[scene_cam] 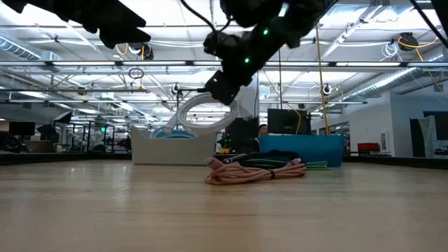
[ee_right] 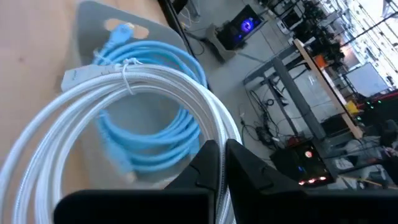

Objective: Pick & Place USB Port
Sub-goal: Put the white hdmi cable into the gray bin

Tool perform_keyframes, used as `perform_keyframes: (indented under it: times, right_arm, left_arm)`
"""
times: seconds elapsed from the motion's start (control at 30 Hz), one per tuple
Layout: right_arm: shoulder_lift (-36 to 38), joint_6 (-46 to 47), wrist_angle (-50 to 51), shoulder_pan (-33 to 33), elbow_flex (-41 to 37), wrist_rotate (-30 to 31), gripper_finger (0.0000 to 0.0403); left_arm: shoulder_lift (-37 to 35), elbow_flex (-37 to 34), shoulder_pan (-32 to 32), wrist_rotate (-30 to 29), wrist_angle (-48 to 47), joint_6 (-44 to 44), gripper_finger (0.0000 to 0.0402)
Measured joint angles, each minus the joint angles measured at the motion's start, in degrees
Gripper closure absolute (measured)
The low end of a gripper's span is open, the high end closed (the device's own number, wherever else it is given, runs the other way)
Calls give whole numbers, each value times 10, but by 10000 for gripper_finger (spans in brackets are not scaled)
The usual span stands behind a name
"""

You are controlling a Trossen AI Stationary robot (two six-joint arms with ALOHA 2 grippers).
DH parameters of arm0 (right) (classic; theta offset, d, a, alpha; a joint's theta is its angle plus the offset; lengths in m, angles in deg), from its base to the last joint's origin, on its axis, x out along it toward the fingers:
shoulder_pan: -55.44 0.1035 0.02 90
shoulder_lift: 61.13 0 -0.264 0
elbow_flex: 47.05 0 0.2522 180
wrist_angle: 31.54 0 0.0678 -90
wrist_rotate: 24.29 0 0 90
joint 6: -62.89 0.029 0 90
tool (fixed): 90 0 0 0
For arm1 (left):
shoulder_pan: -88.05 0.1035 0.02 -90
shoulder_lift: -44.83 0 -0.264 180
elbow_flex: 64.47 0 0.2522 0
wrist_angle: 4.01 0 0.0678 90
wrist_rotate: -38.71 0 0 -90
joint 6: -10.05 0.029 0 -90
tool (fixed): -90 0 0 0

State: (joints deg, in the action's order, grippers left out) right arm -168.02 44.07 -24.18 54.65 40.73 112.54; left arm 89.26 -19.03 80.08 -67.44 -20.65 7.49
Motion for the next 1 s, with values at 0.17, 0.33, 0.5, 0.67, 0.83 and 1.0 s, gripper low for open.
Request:
perform_keyframes:
  times: [0.17,0.33,0.5,0.67,0.83,1.0]
  right_arm:
    - [-13,-49,-70,-38,0,-36,395]
    - [-13,-109,-156,-37,0,-53,395]
    - [-13,-130,-170,-47,23,-91,395]
    - [-24,-134,-184,-71,26,-111,395]
    - [-28,-109,-188,-96,26,-170,395]
    - [-73,-106,-195,-106,38,-181,395]
  left_arm:
    - [-14,0,0,0,-7,6,147]
    - [-28,0,0,-4,-16,13,147]
    - [-29,0,0,-4,-17,14,147]
    - [-29,0,0,-4,-17,13,147]
    - [-29,0,1,-5,-16,21,147]
    - [-29,0,6,-5,-13,27,147]
